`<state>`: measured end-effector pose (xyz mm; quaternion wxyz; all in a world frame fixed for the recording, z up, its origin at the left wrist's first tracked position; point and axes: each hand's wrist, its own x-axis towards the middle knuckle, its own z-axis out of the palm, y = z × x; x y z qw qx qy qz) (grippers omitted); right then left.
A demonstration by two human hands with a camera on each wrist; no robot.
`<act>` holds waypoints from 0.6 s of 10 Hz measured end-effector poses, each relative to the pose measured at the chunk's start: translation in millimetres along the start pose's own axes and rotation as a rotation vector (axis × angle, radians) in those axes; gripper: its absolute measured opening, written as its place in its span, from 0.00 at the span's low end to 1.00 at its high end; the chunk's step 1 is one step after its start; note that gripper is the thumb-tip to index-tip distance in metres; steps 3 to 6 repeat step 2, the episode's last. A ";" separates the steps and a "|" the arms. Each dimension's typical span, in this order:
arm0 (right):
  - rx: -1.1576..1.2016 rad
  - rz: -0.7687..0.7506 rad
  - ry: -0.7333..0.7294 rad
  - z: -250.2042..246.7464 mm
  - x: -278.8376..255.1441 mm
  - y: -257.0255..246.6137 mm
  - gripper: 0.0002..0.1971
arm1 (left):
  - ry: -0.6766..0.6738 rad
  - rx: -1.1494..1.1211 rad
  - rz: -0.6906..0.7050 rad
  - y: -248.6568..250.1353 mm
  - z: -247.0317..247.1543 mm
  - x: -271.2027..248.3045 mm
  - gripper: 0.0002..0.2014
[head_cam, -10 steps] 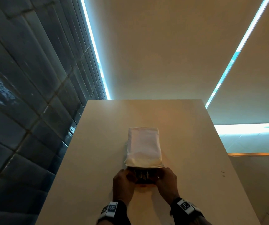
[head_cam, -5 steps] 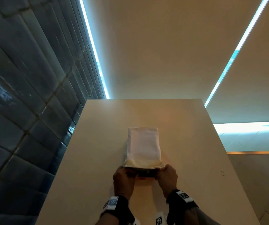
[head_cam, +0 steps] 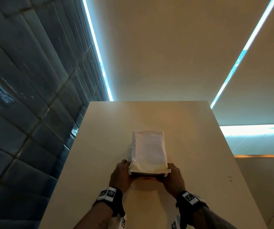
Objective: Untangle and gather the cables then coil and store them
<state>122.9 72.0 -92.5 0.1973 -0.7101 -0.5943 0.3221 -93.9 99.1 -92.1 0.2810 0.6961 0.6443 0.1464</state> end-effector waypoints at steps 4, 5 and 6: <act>-0.086 0.043 -0.082 1.0 -1.8 16.0 0.22 | -0.072 0.013 -0.097 5.8 -4.0 -16.3 0.27; -0.086 0.043 -0.082 1.0 -1.8 16.0 0.22 | -0.072 0.013 -0.097 5.8 -4.0 -16.3 0.27; -0.086 0.043 -0.082 1.0 -1.8 16.0 0.22 | -0.072 0.013 -0.097 5.8 -4.0 -16.3 0.27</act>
